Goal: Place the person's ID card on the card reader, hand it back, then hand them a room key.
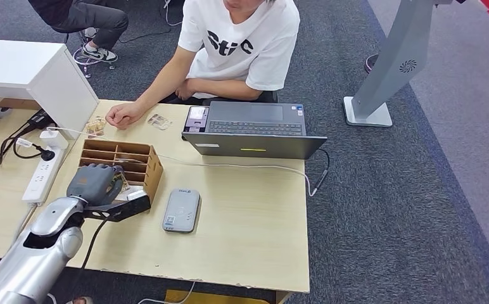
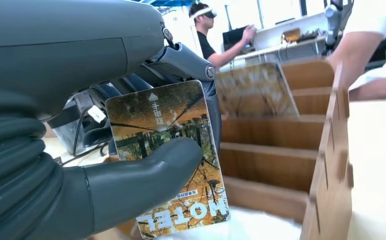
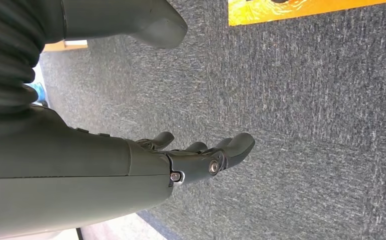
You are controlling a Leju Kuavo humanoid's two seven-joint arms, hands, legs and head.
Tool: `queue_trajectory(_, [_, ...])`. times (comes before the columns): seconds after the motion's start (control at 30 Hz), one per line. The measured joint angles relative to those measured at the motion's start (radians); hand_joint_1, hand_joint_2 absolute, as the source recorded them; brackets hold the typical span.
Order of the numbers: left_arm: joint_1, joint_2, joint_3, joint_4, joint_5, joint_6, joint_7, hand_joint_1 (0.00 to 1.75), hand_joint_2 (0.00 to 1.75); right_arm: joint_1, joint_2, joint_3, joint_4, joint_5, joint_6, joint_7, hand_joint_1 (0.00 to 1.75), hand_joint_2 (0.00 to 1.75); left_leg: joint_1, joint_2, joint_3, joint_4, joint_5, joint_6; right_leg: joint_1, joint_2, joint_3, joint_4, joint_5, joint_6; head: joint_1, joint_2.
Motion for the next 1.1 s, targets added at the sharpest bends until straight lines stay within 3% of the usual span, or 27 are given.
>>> queue_trajectory(0.37, [-0.029, 0.017, 0.138, -0.12, 0.042, 0.052, -0.013, 1.75, 1.75, 0.0, 0.0, 0.0, 0.0, 0.007, -0.004, -0.01, 0.0, 1.75, 0.0, 0.0, 0.0, 0.0, 0.0, 0.0, 0.0, 0.0, 0.0, 0.0, 0.0, 0.0, 0.0, 0.0])
queue_trajectory(0.6, [-0.033, 0.027, 0.173, -0.161, 0.049, 0.068, -0.018, 1.75, 1.75, 0.0, 0.0, 0.0, 0.0, 0.007, -0.005, -0.01, 0.0, 1.75, 0.0, 0.0, 0.0, 0.0, 0.0, 0.0, 0.0, 0.0, 0.0, 0.0, 0.0, 0.0, 0.001, 0.0])
queue_trajectory(0.8, [-0.072, 0.072, 0.239, -0.199, 0.035, 0.068, -0.004, 1.75, 1.75, 0.0, 0.0, 0.0, 0.0, 0.017, -0.006, -0.01, 0.0, 1.75, 0.0, 0.0, 0.0, 0.0, 0.0, 0.0, 0.0, 0.0, 0.0, 0.0, 0.0, 0.0, 0.001, 0.0])
queue_trajectory(1.1, [-0.128, 0.127, 0.294, -0.149, -0.023, 0.052, 0.013, 1.75, 1.75, 0.0, 0.0, 0.001, 0.0, 0.028, -0.005, -0.01, 0.0, 1.75, 0.0, 0.0, 0.0, 0.0, 0.0, 0.0, 0.0, 0.0, 0.0, 0.0, 0.0, 0.0, 0.001, 0.0])
